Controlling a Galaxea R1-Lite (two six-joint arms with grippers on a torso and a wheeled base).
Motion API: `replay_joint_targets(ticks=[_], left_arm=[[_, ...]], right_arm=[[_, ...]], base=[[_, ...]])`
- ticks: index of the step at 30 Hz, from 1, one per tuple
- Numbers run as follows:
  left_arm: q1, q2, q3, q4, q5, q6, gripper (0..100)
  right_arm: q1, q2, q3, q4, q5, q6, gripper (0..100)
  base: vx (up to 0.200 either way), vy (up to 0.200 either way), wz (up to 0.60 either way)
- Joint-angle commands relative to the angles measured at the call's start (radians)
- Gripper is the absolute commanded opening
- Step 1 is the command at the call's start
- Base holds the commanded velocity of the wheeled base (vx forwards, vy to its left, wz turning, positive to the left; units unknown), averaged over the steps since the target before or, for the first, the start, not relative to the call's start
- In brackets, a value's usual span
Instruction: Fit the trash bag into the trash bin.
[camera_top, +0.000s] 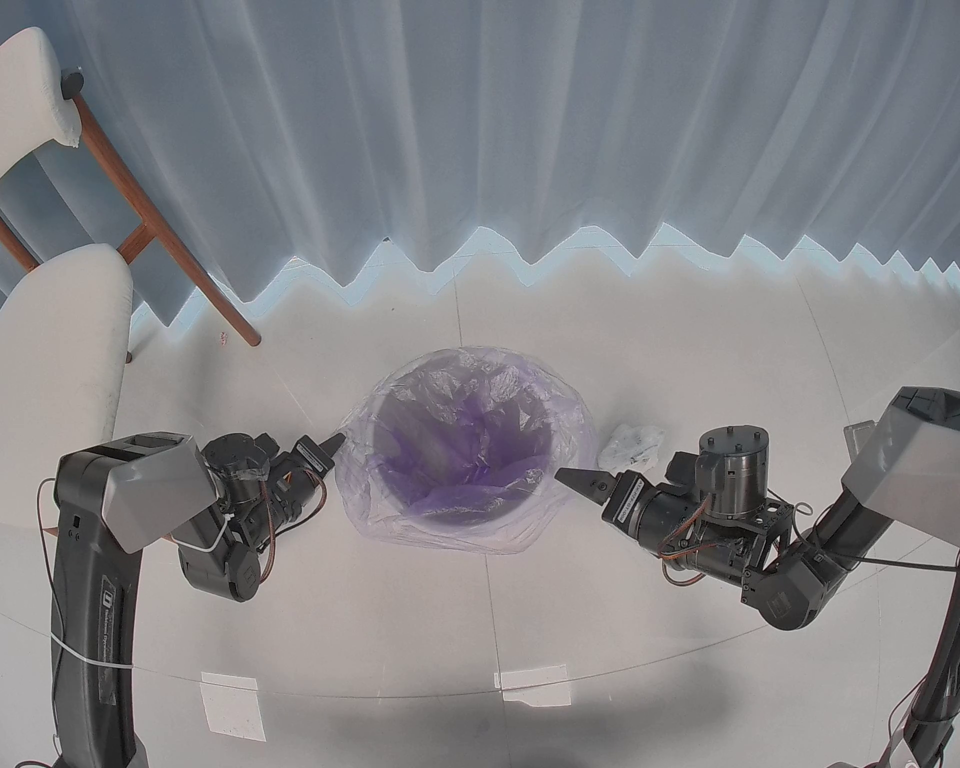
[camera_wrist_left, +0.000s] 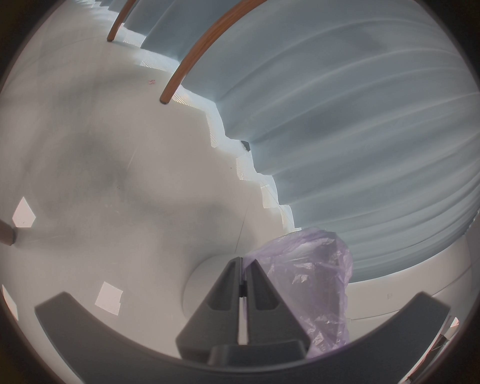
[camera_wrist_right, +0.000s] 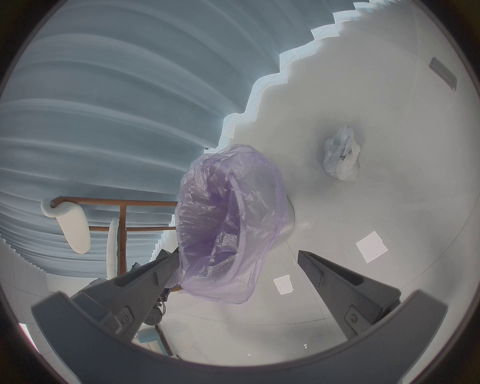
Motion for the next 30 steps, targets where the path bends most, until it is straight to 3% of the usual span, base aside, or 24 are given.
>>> replay_joint_targets(ticks=[1, 7, 8, 16, 19, 23, 30], left_arm=[[-0.016, 0.005, 0.033, -0.023, 0.003, 0.005, 0], [-0.035, -0.01, 0.09, -0.022, 0.002, 0.014, 0], [-0.039, -0.022, 0.107, -0.022, 0.003, 0.021, 100], [-0.029, -0.048, 0.122, -0.051, 0.037, 0.042, 100], [-0.015, -0.103, 0.154, -0.052, 0.135, 0.073, 100], [-0.019, -0.171, 0.24, -0.052, 0.209, 0.137, 100], [-0.085, -0.317, 0.481, -0.052, 0.167, 0.154, 100]], right_arm=[[0.001, 0.006, 0.002, 0.0, 0.0, 0.0, 100], [0.001, 0.008, 0.005, -0.031, 0.0, 0.0, 100], [0.001, 0.008, 0.006, -0.031, 0.0, 0.0, 100], [0.001, 0.008, 0.006, -0.033, 0.0, 0.0, 100], [-0.001, 0.006, 0.006, -0.031, 0.0, 0.0, 100], [0.001, 0.025, 0.009, -0.028, 0.0, 0.003, 100], [0.007, 0.077, 0.0, -0.053, 0.0, 0.0, 100]], base=[[0.0, 0.0, 0.0], [0.0, 0.0, 0.0], [0.0, 0.0, 0.0], [0.0, 0.0, 0.0], [0.0, 0.0, 0.0], [0.0, 0.0, 0.0], [0.0, 0.0, 0.0]])
